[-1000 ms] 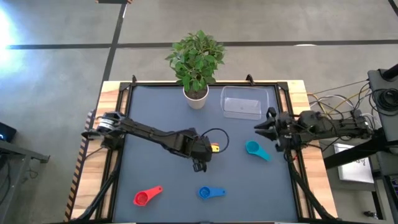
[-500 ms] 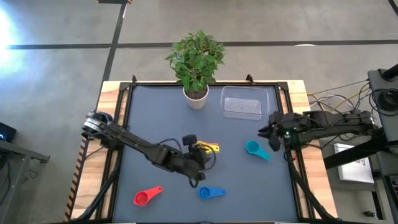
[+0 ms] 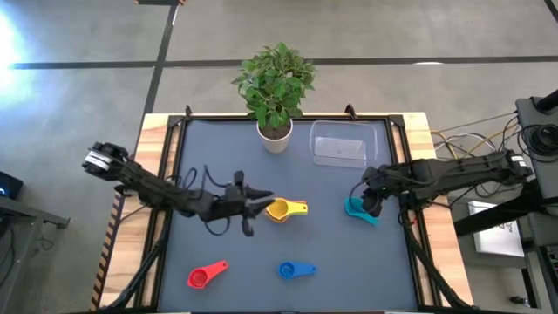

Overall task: Nest measuring cups in basket
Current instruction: Stack the light blue measuring cup on top of the yellow measuring cup

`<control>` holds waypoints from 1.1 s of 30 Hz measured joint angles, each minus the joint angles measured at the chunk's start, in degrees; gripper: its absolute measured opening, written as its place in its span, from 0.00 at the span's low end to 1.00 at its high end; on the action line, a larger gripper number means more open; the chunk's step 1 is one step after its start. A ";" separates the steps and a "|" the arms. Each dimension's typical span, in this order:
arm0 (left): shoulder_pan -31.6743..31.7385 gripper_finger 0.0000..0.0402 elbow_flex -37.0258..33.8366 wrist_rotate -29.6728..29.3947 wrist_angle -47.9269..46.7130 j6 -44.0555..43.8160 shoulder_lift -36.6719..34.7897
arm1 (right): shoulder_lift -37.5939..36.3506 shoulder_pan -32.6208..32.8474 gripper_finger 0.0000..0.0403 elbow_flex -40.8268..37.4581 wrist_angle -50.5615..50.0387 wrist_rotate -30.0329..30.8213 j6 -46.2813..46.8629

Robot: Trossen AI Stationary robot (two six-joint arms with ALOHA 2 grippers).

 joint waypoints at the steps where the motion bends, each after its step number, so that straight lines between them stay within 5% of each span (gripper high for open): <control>1: -0.01 0.19 -0.87 0.04 1.57 0.47 -0.12 | 0.79 0.02 0.23 -0.18 0.13 0.00 0.04; 22: 0.10 0.19 2.90 0.13 -5.62 1.58 0.09 | 9.92 0.02 0.35 -6.18 9.15 -0.07 4.47; 33: -0.25 0.19 5.06 0.20 -15.08 -1.56 -0.23 | 10.08 0.04 0.04 -7.72 12.77 -2.21 3.18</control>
